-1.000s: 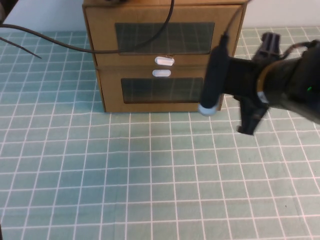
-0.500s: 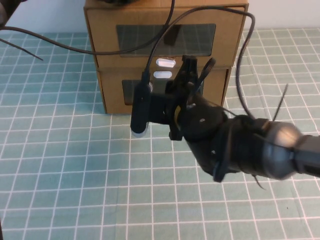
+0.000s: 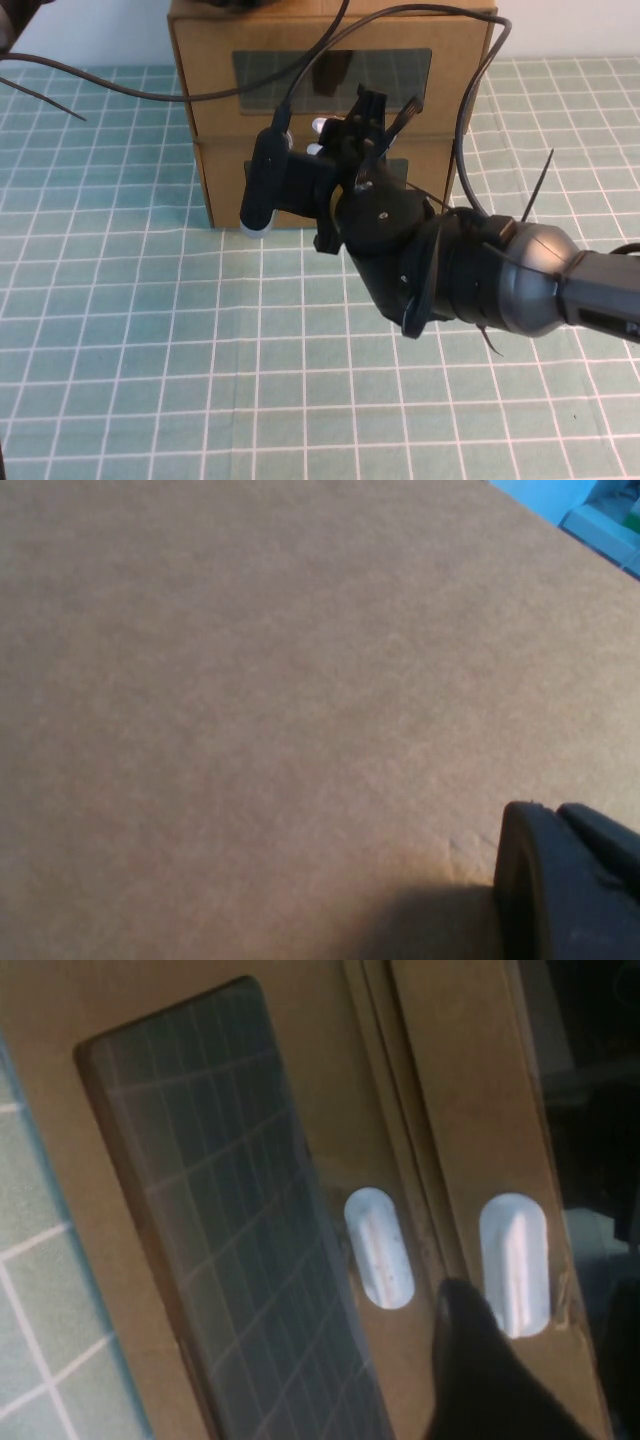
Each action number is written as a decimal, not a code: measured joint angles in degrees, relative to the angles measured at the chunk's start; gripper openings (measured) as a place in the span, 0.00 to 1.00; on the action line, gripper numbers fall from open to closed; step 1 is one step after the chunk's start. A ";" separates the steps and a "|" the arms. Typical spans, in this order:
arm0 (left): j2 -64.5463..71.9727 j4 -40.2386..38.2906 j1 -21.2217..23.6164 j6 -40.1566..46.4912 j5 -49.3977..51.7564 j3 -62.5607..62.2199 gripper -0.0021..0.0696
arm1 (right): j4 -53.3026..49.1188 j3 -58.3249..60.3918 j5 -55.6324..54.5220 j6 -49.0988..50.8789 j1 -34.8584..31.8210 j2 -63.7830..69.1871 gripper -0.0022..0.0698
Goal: Open the shoe box
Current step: 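Pull the top drawer of the cardboard box fully open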
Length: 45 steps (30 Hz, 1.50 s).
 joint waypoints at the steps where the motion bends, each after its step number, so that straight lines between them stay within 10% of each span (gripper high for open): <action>1: 0.00 0.00 0.00 0.00 0.00 0.00 0.02 | 0.00 -0.23 -0.14 0.00 -0.32 0.18 0.38; 13: 0.00 0.00 0.00 0.00 0.38 0.00 0.02 | -0.84 -7.21 -2.78 0.00 -4.68 6.32 0.36; 18: 0.00 0.00 0.00 0.00 0.64 0.00 0.02 | -1.80 -7.74 -2.91 -0.12 -4.94 6.97 0.16; 31: 0.00 0.00 0.00 -1.18 1.12 0.00 0.02 | 3.23 -4.77 -3.06 -1.64 -4.24 3.53 0.05; 45: 0.00 -0.36 0.00 -2.13 2.86 0.00 0.02 | 9.13 14.75 5.46 -1.03 9.67 -11.21 0.04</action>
